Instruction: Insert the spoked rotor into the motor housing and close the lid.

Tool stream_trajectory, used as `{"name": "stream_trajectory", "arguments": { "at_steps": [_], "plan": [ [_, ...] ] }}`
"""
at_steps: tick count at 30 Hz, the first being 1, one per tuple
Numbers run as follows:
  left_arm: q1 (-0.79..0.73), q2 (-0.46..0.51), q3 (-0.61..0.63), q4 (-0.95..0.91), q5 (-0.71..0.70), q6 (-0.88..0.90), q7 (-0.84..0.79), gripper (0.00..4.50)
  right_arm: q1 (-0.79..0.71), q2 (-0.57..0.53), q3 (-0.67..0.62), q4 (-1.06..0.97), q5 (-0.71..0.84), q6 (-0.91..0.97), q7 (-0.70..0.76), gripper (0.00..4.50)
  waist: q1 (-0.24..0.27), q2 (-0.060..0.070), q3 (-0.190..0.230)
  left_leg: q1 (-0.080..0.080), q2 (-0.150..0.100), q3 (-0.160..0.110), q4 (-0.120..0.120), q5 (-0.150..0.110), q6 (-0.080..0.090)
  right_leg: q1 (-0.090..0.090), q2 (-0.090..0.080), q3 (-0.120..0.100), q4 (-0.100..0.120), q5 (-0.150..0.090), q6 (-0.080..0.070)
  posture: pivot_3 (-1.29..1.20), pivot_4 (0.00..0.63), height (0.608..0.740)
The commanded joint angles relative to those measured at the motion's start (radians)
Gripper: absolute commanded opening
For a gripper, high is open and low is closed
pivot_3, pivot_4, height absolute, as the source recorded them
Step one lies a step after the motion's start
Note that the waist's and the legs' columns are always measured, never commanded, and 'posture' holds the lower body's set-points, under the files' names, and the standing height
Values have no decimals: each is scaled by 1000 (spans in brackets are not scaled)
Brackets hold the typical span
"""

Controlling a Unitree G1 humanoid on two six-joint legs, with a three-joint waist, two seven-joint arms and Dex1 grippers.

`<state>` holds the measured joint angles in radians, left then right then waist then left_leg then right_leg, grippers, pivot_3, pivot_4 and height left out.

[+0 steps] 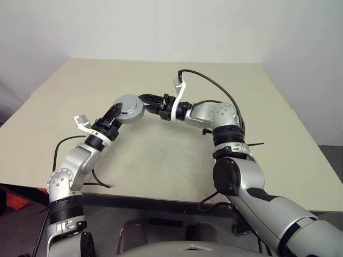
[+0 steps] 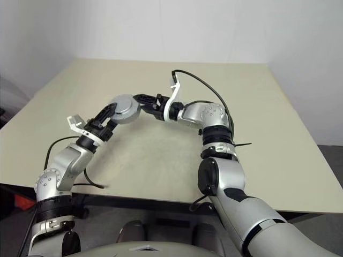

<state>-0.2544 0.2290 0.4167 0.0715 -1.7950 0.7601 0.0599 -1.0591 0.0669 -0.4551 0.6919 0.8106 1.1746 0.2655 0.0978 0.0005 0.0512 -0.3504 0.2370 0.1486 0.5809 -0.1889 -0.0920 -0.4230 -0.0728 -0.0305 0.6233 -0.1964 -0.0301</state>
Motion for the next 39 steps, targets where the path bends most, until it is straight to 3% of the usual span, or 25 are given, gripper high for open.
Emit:
{"name": "stream_trajectory", "arguments": {
  "at_steps": [1,6,19,39],
  "plan": [
    [-8,8,21,-45,13,-12,-7,2112,-4,-1,25,-38,-26,-71,2,3355,0,0,0,0,0,0,0,0,0,0,0,0,0,0,0,0,0,740],
    [7,16,54,-63,130,-86,8,2112,6,-14,36,-36,-36,-92,11,3355,-1,0,0,0,0,0,0,0,0,0,0,0,0,0,0,0,0,740],
    [73,28,228,-112,173,-221,40,2112,13,-81,10,3,-47,-116,2,3355,-1,-3,0,0,0,0,1,0,0,1,0,0,0,0,0,0,0,740],
    [62,8,309,-4,345,-369,135,2112,43,-76,13,-4,-55,-111,-21,3355,-1,-12,-1,1,0,0,1,0,0,1,0,0,0,0,1,0,0,740]
  ]
}}
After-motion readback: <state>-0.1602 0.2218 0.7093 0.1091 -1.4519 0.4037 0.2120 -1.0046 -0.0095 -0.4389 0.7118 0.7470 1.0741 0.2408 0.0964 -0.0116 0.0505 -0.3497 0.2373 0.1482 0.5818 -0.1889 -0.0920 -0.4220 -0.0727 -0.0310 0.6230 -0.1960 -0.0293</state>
